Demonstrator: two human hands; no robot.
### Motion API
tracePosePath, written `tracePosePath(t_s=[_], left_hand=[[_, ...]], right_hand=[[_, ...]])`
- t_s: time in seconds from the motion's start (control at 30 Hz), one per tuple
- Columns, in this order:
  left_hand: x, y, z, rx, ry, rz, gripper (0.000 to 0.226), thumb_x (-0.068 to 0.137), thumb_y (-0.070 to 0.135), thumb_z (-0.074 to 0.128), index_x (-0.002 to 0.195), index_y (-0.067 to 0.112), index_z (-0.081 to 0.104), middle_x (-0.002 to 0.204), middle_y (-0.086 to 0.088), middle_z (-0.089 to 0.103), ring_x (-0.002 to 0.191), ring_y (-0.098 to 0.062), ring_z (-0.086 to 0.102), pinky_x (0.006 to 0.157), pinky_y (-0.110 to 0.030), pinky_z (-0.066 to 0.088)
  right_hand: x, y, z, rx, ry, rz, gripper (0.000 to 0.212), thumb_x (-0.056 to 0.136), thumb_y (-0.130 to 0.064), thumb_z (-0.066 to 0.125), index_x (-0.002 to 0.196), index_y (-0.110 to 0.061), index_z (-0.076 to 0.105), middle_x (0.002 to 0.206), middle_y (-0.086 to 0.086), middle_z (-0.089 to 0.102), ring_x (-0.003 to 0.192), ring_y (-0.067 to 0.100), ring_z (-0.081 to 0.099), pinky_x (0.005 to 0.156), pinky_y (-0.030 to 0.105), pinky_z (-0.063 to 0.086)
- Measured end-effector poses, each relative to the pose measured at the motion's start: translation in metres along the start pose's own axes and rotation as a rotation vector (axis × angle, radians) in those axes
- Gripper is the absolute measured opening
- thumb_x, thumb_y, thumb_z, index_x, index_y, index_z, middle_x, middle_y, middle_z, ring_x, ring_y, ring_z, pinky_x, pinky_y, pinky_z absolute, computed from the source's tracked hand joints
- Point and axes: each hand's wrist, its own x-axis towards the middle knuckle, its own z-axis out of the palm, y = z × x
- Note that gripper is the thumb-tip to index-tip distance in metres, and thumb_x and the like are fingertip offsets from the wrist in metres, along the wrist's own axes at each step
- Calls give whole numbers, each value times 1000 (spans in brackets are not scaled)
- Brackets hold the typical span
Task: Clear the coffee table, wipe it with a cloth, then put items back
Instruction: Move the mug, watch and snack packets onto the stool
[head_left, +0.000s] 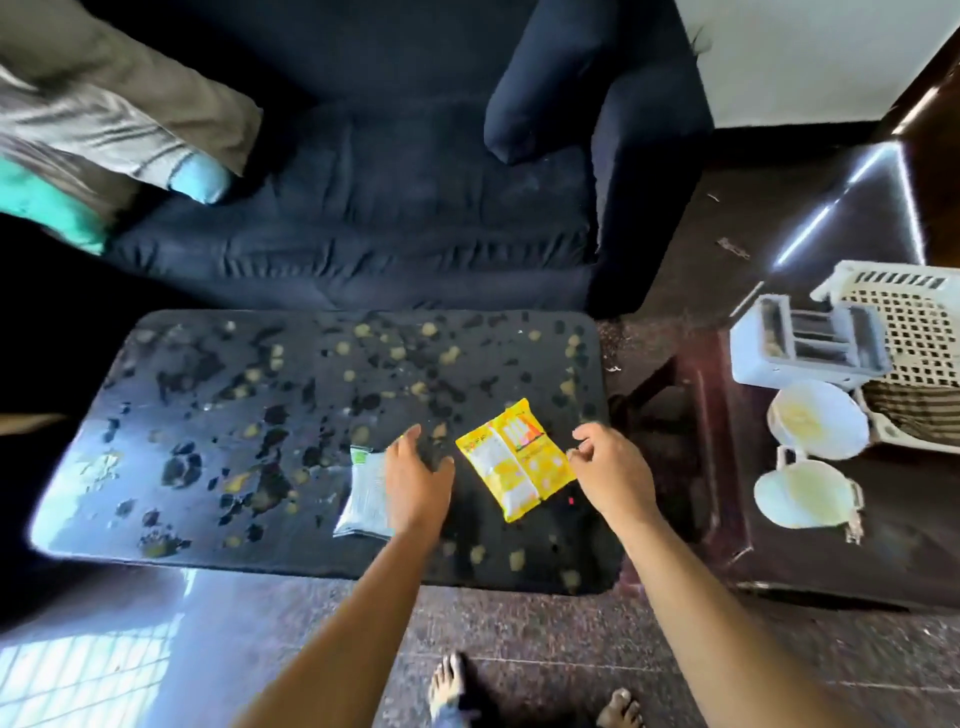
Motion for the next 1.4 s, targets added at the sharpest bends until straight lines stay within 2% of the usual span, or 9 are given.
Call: tracePosePath(t_s=[0.17, 0.3, 0.47, 0.67, 0.77, 0.87, 1.0, 1.27, 1.4], left_hand=[[56, -60, -40, 206, -95, -241, 63, 87, 23, 60, 144, 13, 33, 144, -14, 36, 134, -33, 31, 106, -43, 31], [83, -81, -47, 326, -204, -305, 77, 83, 39, 68, 144, 15, 27, 145, -10, 38, 133, -30, 36, 104, -46, 35], [98, -96, -48, 328, -261, -368, 76, 76, 52, 72, 130, 13, 37, 136, -7, 49, 127, -28, 45, 102, -45, 34], [102, -103, -42, 312, -245, -325, 68, 71, 54, 75, 117, 12, 50, 119, -5, 62, 113, -27, 56, 98, -40, 40], [98, -106, -41, 248, -227, -289, 61, 68, 52, 79, 106, 9, 58, 110, -7, 64, 105, -27, 59, 87, -39, 50], [86, -105, -43, 187, -205, -200, 54, 70, 47, 79, 101, 10, 56, 108, -9, 62, 100, -27, 58, 81, -38, 50], [64, -94, -54, 93, -174, -157, 43, 75, 40, 77, 100, 14, 52, 99, -4, 65, 84, -22, 57, 72, -31, 44], [2, 11, -58, 185, -242, 56, 35, 79, 36, 74, 93, 16, 49, 87, 0, 59, 79, -23, 57, 67, -33, 43], [-37, 79, -31, 140, -308, 182, 32, 77, 36, 76, 93, 18, 54, 85, 3, 62, 82, -22, 61, 67, -33, 46]], right_hand=[[24, -29, 65, -334, -177, 43, 32, 90, -24, 54, 119, -12, 52, 123, 9, 55, 117, 29, 48, 87, 38, 45], [41, -37, 80, -415, -187, 127, 44, 87, -33, 62, 123, -12, 47, 128, 8, 52, 121, 28, 46, 87, 39, 44], [49, -43, 92, -464, -218, 225, 68, 78, -44, 72, 129, -11, 42, 132, 9, 49, 123, 29, 45, 90, 41, 42], [49, -55, 96, -527, -171, 269, 78, 70, -44, 80, 130, -9, 44, 133, 10, 49, 123, 29, 44, 92, 39, 42], [46, -59, 94, -421, -198, 280, 70, 69, -38, 82, 123, -9, 47, 126, 11, 52, 116, 30, 51, 83, 37, 45], [39, -63, 85, -330, -235, 267, 55, 75, -30, 76, 115, -8, 46, 119, 12, 56, 107, 31, 57, 71, 33, 43], [23, -68, 63, -255, -243, 236, 39, 79, -25, 70, 102, -11, 41, 113, 11, 59, 102, 32, 58, 68, 32, 41], [-16, -45, -68, -141, -104, 145, 47, 76, -25, 71, 110, -13, 40, 107, 9, 61, 96, 33, 60, 70, 36, 46], [-33, -7, -146, -74, -58, 133, 50, 75, -26, 73, 117, -15, 47, 110, 5, 61, 101, 29, 58, 83, 42, 49]])
